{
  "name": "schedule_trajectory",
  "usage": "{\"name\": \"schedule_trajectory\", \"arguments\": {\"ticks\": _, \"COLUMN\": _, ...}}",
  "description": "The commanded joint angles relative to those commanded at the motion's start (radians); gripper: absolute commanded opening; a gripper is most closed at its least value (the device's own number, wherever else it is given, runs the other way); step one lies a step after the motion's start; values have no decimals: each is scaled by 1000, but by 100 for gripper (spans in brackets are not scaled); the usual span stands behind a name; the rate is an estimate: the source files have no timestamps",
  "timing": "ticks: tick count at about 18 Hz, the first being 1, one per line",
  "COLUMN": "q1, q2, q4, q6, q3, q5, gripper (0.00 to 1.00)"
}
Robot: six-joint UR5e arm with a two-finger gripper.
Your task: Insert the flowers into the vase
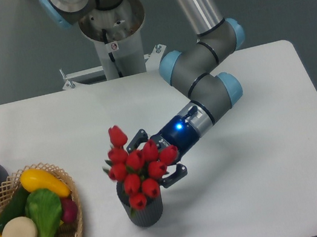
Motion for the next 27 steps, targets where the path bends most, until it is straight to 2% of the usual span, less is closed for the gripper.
{"name": "schedule_trajectory", "arguments": {"ticks": 2, "q1": 2, "q2": 2, "q4": 0, "q6": 0, "q3": -2, "q5": 0, "gripper": 99}}
{"name": "schedule_trajectory", "arguments": {"ticks": 3, "q1": 3, "q2": 3, "q4": 0, "q6": -2, "q3": -2, "q5": 0, "gripper": 100}}
{"name": "schedule_trajectory", "arguments": {"ticks": 9, "q1": 14, "q2": 29, "q4": 0, "q6": -3, "q3": -12, "q5": 12, "gripper": 100}}
{"name": "schedule_trajectory", "arguments": {"ticks": 16, "q1": 54, "q2": 130, "q4": 0, "q6": -11, "q3": -64, "q5": 182, "gripper": 100}}
{"name": "schedule_trajectory", "arguments": {"ticks": 19, "q1": 84, "q2": 167, "q4": -2, "q6": -11, "q3": -71, "q5": 302, "gripper": 100}}
{"name": "schedule_trajectory", "arguments": {"ticks": 22, "q1": 147, "q2": 234, "q4": -2, "q6": -3, "q3": -97, "q5": 446, "gripper": 100}}
{"name": "schedule_trajectory", "arguments": {"ticks": 25, "q1": 185, "q2": 343, "q4": -5, "q6": -23, "q3": -100, "q5": 587, "gripper": 100}}
{"name": "schedule_trajectory", "arguments": {"ticks": 26, "q1": 205, "q2": 394, "q4": -5, "q6": -47, "q3": -98, "q5": 695, "gripper": 100}}
{"name": "schedule_trajectory", "arguments": {"ticks": 27, "q1": 210, "q2": 422, "q4": -6, "q6": -76, "q3": -89, "q5": 756, "gripper": 100}}
